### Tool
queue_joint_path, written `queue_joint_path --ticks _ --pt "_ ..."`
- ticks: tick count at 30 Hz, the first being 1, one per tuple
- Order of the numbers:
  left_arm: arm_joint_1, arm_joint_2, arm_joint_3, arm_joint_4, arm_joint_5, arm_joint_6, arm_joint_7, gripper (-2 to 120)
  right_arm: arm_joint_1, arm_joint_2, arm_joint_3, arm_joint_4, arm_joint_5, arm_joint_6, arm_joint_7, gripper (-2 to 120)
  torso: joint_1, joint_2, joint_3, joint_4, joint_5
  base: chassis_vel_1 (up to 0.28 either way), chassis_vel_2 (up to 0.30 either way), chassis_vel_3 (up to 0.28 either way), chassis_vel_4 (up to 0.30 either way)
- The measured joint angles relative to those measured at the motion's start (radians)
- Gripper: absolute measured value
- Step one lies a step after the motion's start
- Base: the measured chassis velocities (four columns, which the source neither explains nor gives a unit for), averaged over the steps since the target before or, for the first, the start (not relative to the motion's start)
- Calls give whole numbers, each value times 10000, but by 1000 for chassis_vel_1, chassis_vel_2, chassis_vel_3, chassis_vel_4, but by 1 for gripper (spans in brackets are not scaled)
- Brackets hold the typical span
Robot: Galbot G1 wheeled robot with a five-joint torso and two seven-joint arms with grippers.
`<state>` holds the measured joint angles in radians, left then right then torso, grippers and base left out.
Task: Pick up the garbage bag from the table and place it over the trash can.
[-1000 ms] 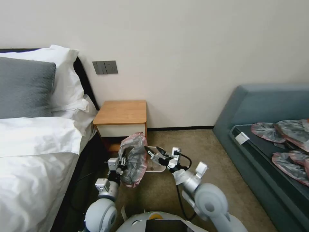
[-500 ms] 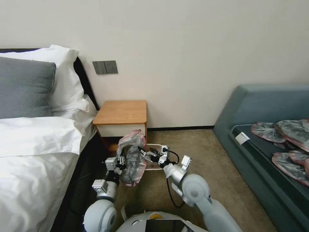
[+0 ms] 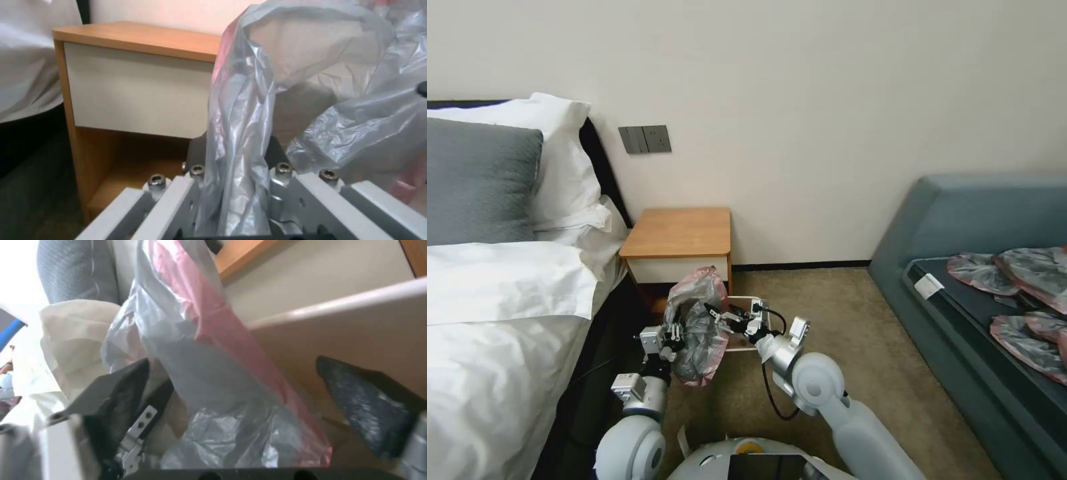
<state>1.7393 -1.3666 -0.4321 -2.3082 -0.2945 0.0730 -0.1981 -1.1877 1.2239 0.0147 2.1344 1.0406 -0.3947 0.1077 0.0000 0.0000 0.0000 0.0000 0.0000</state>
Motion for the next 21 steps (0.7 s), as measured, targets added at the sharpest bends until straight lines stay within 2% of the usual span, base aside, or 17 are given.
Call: queue_joint_path --ticks 1,3,5,7,8,10,11,14,15,18,20,21 --pt "0 0 0 0 0 0 0 9 0 0 0 0 0 0 0 92 0 0 0 0 0 0 0 0 0" --pt "8 2 -11 -9 -107 38 -25 9 -11 73 -26 -13 -58 22 -74 81 0 0 0 0 -1 0 0 0 0" --pt "8 2 -11 -9 -128 46 -31 9 -19 87 -29 -13 -70 25 -86 79 0 0 0 0 -1 0 0 0 0" --pt "13 -1 -16 -58 -385 181 -87 9 -50 118 -44 -23 -285 37 -175 66 0 0 0 0 -1 0 0 0 0" --pt "13 -1 -16 -58 -385 181 -87 9 -50 118 -44 -23 -285 37 -175 66 0 0 0 0 -1 0 0 0 0" --pt "14 -34 13 -79 -697 344 -250 9 -73 129 -47 -60 -490 44 -271 56 0 0 0 0 -1 0 0 0 0" --pt "14 -34 13 -79 -697 344 -250 9 -73 129 -47 -60 -490 44 -271 56 0 0 0 0 -1 0 0 0 0" --pt "36 -97 79 -83 -1084 547 -498 9 -146 142 -50 -66 -669 55 -407 41 0 0 0 0 0 0 0 0 0" --pt "36 -97 79 -83 -1084 547 -498 9 -146 142 -50 -66 -669 55 -407 41 0 0 0 0 0 0 0 0 0" --pt "46 -102 102 -178 -1412 693 -662 9 -205 152 -28 -66 -750 84 -493 26 0 0 0 0 0 0 0 0 0" --pt "47 -101 103 -202 -1499 729 -702 9 -220 155 -20 -66 -768 96 -507 23 0 0 0 0 0 0 0 0 0" --pt "43 -94 104 -227 -1624 785 -780 9 -249 160 -4 -65 -787 108 -518 17 0 0 0 0 0 0 0 0 0"
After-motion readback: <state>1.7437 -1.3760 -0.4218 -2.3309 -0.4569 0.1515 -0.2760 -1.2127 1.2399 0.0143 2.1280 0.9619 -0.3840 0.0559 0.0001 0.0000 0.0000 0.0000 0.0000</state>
